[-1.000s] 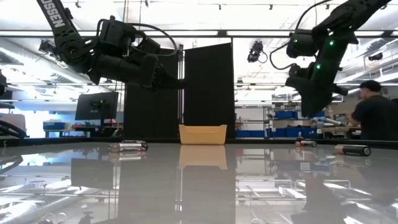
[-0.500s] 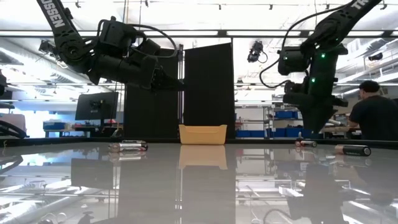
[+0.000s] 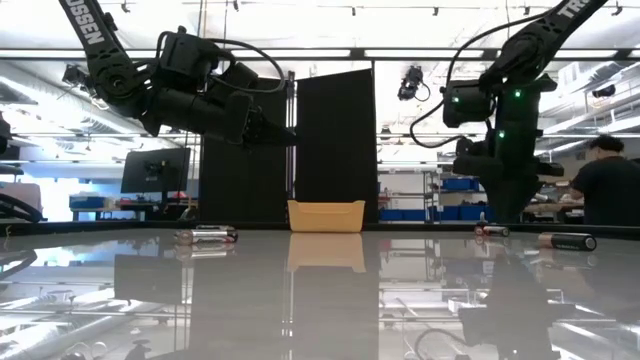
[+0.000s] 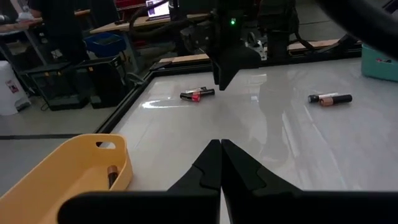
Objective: Sort batteries
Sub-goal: Put the black-brown battery into the yellow bin
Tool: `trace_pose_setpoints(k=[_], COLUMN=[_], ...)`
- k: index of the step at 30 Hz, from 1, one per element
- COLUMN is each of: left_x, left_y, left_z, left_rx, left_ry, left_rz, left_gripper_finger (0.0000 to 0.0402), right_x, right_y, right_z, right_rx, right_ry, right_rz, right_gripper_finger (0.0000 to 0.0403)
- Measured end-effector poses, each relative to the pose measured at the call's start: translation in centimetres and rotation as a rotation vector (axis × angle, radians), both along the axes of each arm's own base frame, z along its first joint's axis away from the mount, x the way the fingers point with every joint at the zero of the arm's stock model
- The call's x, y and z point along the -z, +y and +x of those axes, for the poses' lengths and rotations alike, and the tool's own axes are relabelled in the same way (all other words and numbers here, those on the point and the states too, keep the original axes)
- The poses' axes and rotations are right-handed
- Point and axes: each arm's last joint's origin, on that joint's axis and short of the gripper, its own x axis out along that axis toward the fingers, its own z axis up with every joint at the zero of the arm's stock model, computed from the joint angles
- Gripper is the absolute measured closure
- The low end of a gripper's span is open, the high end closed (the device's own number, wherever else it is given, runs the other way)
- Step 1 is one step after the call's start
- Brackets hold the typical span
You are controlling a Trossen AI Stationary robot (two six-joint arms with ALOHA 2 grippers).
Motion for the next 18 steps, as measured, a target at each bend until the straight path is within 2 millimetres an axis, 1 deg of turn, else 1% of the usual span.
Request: trace_pose_setpoints(k=[6, 12, 18], left_x=[-0.02, -0.02, 0.01], left_y=[0.0, 0.0, 0.0], left_z=[0.0, 0.0, -0.01], left_rx=[0.001, 0.002, 0.001], left_ry=[-0.001, -0.001, 0.002], left_rz=[0.012, 0.011, 0.01], left_gripper_finger=[0.0392, 0.0392, 0.0392], right_x=[0.95, 0.98, 0.93], right_y=[0.23, 0.12, -0.05], right_z=[-0.39, -0.5, -0.23], right_rx=[0.021, 0.055, 0.055], right_ry=[0.0, 0.02, -0.009], right_rz=[-0.002, -0.043, -0.061], right_gripper_finger=[0.0249, 0.0249, 0.0249])
